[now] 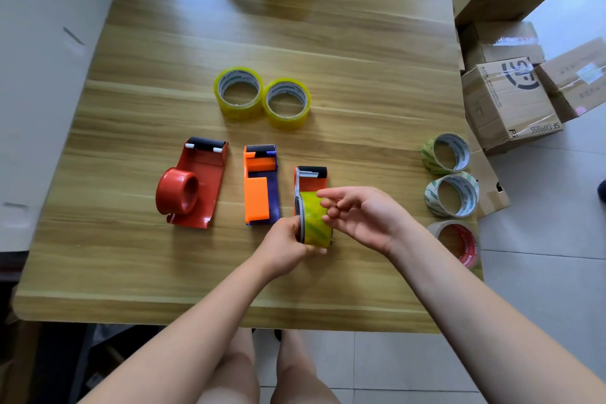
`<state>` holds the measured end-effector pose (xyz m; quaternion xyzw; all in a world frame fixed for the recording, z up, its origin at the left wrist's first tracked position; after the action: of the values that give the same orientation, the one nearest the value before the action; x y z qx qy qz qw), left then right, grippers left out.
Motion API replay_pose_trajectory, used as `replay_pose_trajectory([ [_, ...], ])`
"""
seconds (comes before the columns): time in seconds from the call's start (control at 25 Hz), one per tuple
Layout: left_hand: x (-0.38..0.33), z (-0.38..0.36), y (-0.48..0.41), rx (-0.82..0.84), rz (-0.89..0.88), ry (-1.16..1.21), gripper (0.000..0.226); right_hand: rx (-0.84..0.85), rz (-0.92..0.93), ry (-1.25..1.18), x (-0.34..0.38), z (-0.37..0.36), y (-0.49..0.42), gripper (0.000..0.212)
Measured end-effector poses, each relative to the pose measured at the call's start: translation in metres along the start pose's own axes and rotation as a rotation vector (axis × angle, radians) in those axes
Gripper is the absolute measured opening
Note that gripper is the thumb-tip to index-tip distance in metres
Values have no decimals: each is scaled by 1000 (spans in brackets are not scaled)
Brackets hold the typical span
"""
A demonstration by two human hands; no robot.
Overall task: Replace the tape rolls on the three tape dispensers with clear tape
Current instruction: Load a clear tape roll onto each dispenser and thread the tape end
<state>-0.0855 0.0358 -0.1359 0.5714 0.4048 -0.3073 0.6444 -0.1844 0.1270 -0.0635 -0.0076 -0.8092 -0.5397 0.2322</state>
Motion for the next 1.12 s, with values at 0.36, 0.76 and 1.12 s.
replay_pose_trajectory([
  [0.36, -15, 9, -5, 102, 92, 176, 24, -77, 347, 905, 13, 1, 1, 33],
  [0.76, -12, 11, -7, 82, 128, 206, 39, -99, 716, 1434, 30, -8, 12, 16],
  [1.12, -19, 13, 0, 46, 123, 168, 26, -259, 483, 522, 58, 21, -3, 24],
])
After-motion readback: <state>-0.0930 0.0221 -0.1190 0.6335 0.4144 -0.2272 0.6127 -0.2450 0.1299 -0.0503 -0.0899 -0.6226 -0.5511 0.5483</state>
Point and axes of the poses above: each hand's wrist, its own y-axis away from the middle knuckle, its own z-axis out of the back of the hand, x = y × z, the point moved 4 cm from there along -y, towards the middle knuckle, and after that the axes turned 4 degrees about -z, right-handed, at the moved point
